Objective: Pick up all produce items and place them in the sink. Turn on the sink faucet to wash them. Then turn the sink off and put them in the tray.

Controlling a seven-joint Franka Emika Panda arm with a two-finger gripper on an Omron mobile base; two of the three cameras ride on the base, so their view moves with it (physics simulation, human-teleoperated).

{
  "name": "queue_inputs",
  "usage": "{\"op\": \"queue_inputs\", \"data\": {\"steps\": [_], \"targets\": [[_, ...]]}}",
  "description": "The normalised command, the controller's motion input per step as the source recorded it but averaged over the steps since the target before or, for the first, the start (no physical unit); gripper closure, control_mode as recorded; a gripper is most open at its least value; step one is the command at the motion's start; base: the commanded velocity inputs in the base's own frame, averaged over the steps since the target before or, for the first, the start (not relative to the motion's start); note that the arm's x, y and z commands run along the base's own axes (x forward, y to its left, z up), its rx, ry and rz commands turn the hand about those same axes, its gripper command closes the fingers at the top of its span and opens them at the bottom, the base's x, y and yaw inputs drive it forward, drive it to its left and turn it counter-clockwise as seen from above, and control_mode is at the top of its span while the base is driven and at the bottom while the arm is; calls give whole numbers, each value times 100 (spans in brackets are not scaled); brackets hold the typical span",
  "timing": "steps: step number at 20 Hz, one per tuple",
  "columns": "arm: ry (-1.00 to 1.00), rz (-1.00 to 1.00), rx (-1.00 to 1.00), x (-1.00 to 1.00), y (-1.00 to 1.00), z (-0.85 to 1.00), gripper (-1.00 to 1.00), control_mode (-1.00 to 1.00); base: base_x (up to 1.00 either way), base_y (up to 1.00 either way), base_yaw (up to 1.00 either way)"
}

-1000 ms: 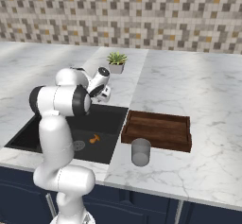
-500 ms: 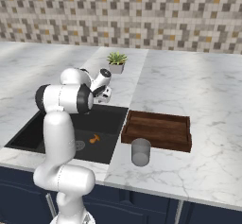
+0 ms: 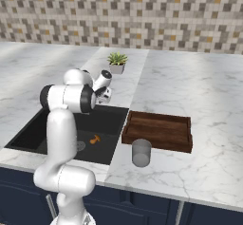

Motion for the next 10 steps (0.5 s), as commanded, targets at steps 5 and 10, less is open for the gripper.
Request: {"op": "queue_inputs", "data": {"steps": [5,10], "targets": [[0,0,0,22,6,-4,-100,-100,0,0,0],[0,0,0,15,7,-12,-100,-100,0,0,0]]}}
